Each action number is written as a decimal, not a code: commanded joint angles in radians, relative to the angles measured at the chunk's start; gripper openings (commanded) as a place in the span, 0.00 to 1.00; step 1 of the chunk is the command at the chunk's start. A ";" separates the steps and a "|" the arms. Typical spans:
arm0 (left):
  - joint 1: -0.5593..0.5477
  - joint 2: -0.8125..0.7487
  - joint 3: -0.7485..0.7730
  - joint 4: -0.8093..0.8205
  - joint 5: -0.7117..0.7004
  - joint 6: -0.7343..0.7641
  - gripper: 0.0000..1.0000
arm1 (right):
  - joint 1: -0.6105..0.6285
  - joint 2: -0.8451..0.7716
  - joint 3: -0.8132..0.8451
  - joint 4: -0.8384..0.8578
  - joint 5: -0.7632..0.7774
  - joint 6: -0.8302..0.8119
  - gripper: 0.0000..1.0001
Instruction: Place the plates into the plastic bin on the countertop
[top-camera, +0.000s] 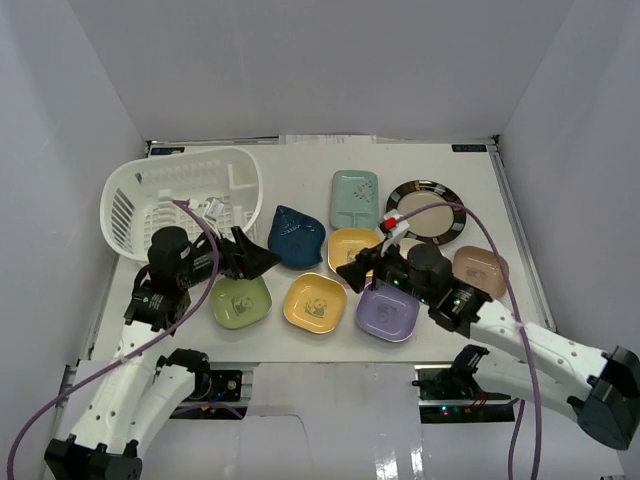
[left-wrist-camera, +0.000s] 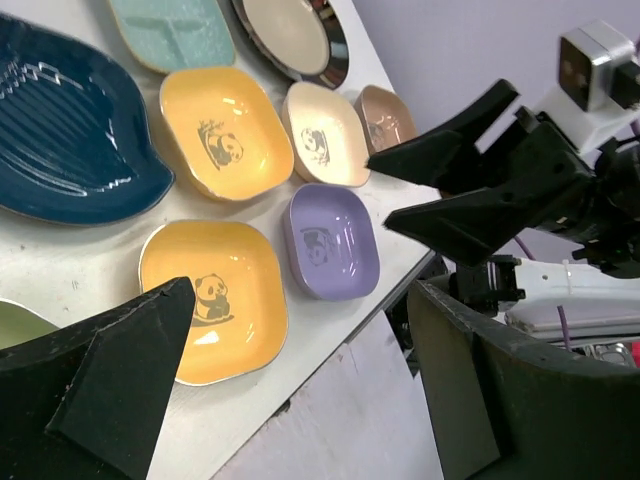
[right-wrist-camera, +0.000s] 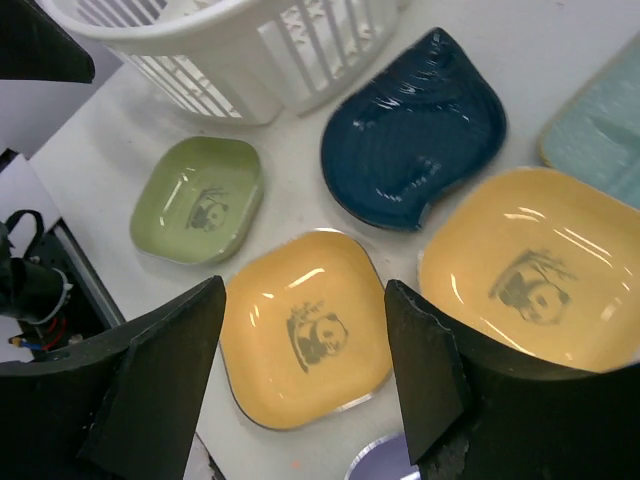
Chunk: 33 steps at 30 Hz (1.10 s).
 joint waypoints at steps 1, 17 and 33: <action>-0.009 0.028 -0.043 0.071 0.065 -0.025 0.98 | -0.011 -0.187 -0.088 -0.235 0.161 -0.013 0.70; -0.482 0.241 0.012 -0.238 -0.502 -0.009 0.80 | -0.015 -0.385 -0.154 -0.582 0.211 0.071 0.63; -0.897 0.465 -0.001 -0.349 -1.087 -0.452 0.82 | -0.012 -0.290 -0.162 -0.529 0.084 0.021 0.68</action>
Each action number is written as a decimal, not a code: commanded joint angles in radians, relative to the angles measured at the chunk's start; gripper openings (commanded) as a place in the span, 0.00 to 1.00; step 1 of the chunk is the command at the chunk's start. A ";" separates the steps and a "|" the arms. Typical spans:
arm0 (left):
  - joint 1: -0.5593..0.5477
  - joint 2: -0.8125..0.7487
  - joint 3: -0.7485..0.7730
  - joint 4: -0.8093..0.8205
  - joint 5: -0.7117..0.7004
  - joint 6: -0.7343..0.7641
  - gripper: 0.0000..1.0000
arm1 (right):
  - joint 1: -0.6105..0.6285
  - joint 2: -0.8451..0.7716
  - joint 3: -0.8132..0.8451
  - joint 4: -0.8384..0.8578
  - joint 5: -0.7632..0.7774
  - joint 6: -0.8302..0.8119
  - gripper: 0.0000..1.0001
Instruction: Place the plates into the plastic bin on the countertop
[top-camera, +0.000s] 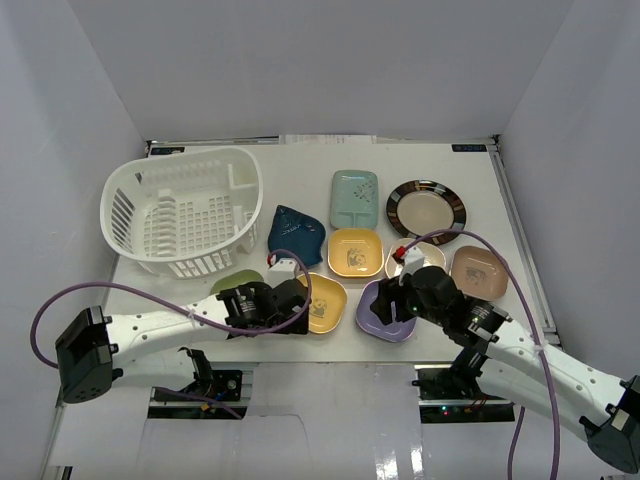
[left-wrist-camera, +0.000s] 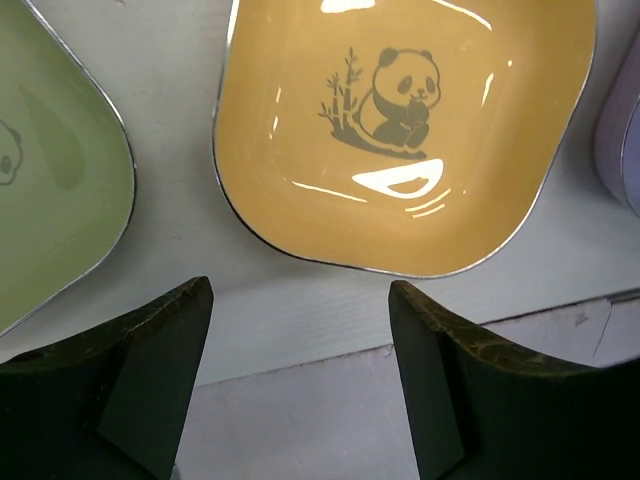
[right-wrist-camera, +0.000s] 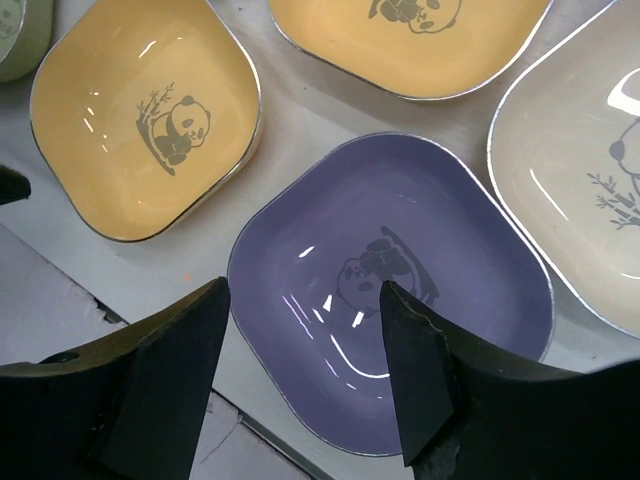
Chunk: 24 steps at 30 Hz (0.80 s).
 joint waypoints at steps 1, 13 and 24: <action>-0.010 -0.021 -0.001 0.006 -0.145 -0.113 0.82 | 0.004 0.015 -0.018 0.053 -0.065 -0.022 0.71; -0.010 -0.040 -0.121 0.155 -0.188 -0.221 0.83 | 0.068 0.149 -0.012 0.058 -0.103 -0.042 0.72; -0.010 -0.015 -0.169 0.251 -0.260 -0.216 0.46 | 0.202 0.215 -0.025 0.047 0.044 0.030 0.71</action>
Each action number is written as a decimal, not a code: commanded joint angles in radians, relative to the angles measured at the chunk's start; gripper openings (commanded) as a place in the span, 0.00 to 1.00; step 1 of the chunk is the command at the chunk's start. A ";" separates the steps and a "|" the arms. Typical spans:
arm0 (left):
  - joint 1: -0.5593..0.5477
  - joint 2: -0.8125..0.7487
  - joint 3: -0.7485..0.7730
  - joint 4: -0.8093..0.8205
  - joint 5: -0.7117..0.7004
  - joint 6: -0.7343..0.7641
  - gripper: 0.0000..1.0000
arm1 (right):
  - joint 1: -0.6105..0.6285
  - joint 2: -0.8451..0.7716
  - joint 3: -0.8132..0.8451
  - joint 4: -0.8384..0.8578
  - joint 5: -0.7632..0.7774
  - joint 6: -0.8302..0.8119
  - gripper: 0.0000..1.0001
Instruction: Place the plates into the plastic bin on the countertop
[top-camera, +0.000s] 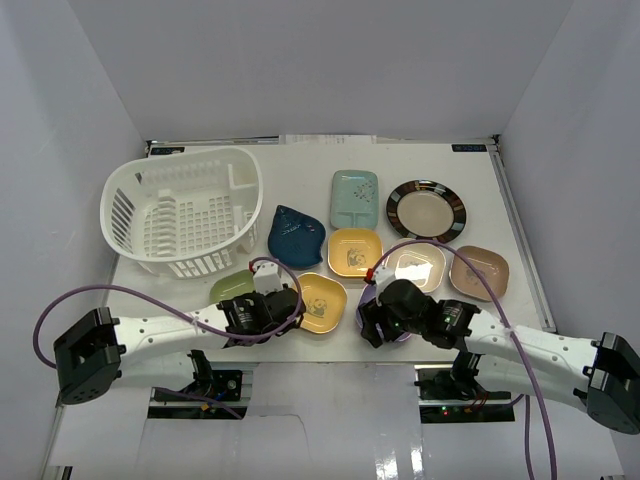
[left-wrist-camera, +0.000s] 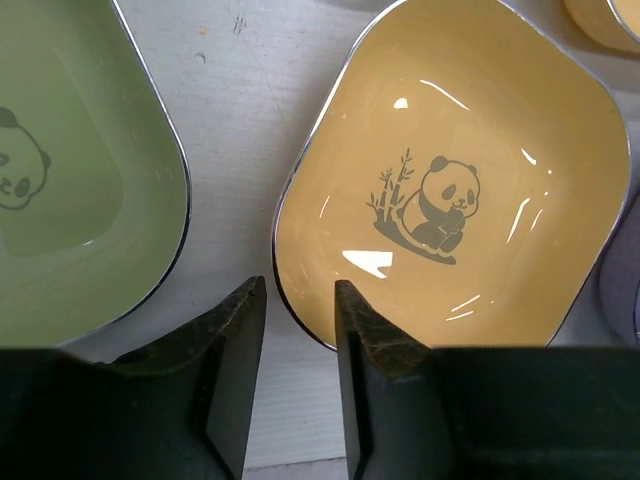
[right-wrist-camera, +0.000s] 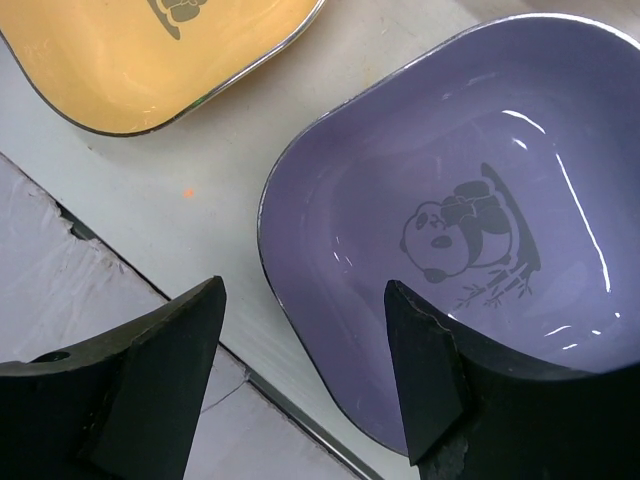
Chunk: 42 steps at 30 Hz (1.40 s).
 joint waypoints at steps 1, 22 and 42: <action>-0.005 0.010 0.002 0.044 -0.053 0.002 0.43 | 0.032 0.007 -0.004 0.020 0.078 0.038 0.71; -0.004 -0.316 0.138 -0.083 -0.091 0.131 0.00 | 0.107 0.025 0.038 0.017 0.181 0.061 0.08; 1.068 -0.027 0.496 0.182 0.368 0.527 0.00 | 0.155 -0.056 0.098 0.033 0.156 0.046 0.08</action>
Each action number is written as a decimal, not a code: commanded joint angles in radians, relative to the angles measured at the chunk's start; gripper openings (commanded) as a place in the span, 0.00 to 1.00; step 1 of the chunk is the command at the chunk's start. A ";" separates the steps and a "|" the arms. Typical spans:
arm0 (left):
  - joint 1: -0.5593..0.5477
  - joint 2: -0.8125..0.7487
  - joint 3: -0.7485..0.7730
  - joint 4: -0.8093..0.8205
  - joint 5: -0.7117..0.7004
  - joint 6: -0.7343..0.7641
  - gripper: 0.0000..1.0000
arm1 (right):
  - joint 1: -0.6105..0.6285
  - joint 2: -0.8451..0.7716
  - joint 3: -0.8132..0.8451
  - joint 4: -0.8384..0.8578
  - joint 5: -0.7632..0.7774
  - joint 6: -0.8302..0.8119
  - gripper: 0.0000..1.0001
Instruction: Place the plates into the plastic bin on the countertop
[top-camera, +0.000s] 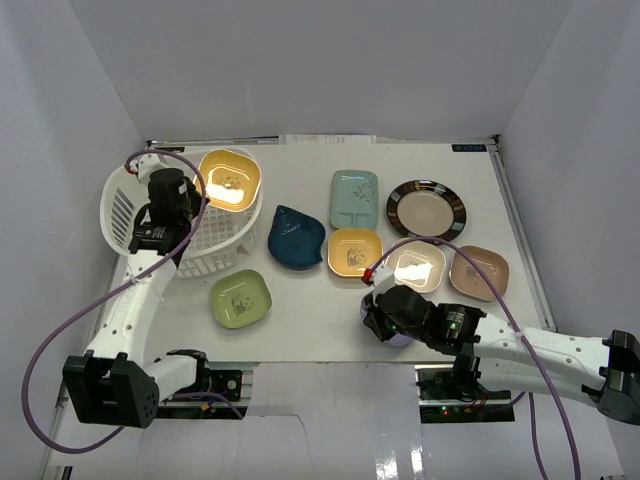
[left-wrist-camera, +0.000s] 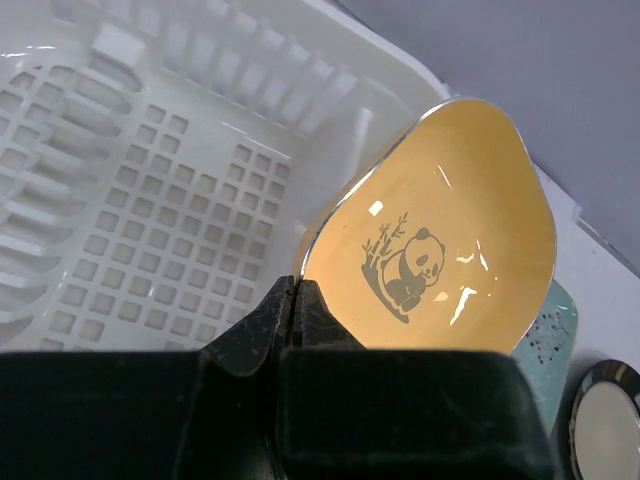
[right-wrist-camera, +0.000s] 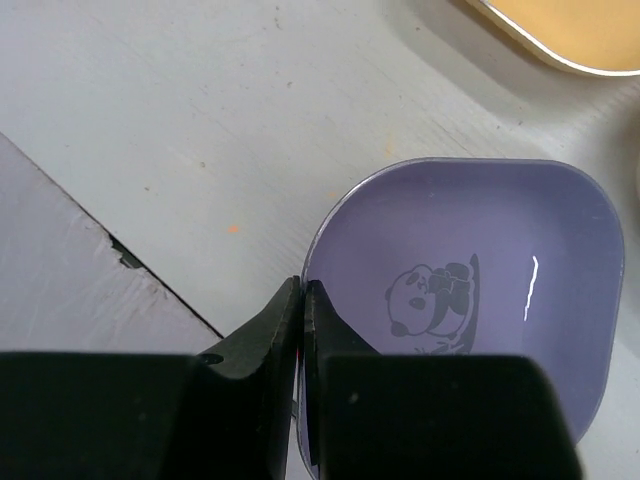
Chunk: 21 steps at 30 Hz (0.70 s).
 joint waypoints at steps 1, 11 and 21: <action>0.120 0.025 0.016 0.037 0.155 0.012 0.00 | 0.024 0.006 0.070 0.026 -0.009 0.002 0.08; 0.277 0.160 -0.075 0.038 0.087 0.023 0.00 | 0.077 0.102 0.328 -0.006 0.049 -0.119 0.08; 0.278 0.114 -0.150 0.075 0.158 0.017 0.55 | 0.075 0.407 0.723 0.112 0.068 -0.357 0.08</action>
